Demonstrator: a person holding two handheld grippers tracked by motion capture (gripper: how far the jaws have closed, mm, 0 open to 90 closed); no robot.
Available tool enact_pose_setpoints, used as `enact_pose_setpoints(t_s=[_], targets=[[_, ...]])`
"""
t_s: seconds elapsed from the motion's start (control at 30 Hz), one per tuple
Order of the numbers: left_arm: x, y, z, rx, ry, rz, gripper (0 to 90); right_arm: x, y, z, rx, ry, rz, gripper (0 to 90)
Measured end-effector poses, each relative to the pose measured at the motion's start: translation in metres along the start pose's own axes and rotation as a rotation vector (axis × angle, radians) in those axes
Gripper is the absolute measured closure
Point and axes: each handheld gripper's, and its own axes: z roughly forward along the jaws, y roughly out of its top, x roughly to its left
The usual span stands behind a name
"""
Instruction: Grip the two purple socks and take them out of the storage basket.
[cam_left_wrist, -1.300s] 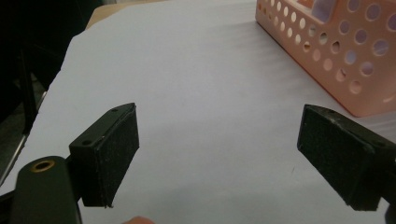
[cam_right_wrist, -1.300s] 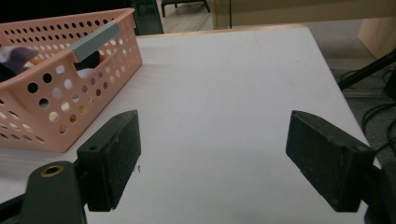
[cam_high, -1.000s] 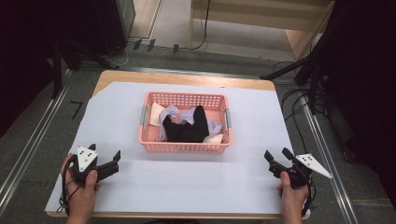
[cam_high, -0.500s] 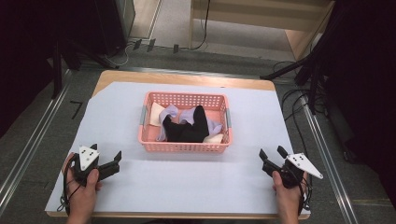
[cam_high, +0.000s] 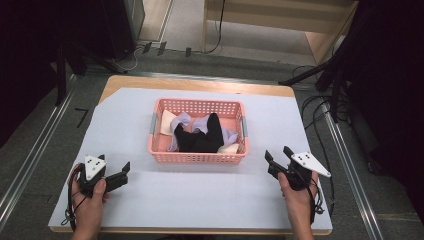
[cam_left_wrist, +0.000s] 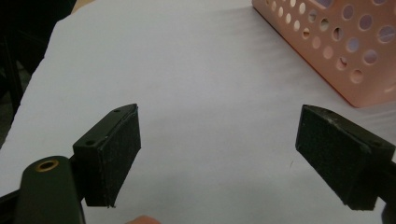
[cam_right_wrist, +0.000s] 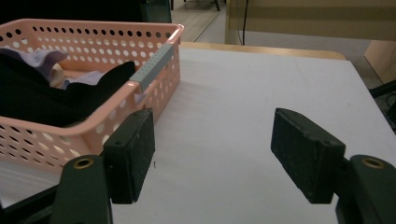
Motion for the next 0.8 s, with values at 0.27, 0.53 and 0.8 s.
enact_pose_setpoints(t_s=[0.27,0.53,0.8], targets=[[-0.001,-0.001,-0.001,-0.019,-0.007,0.019,15.2,0.027,0.027,0.015,-0.005,0.088,0.041,30.7],[-0.002,-0.001,-0.002,-0.021,-0.022,0.023,15.4,0.068,0.042,0.046,0.059,0.170,0.036,33.2],[-0.002,-0.001,-0.002,-0.021,-0.031,0.025,15.6,0.099,0.049,0.071,0.132,0.162,0.035,39.2]])
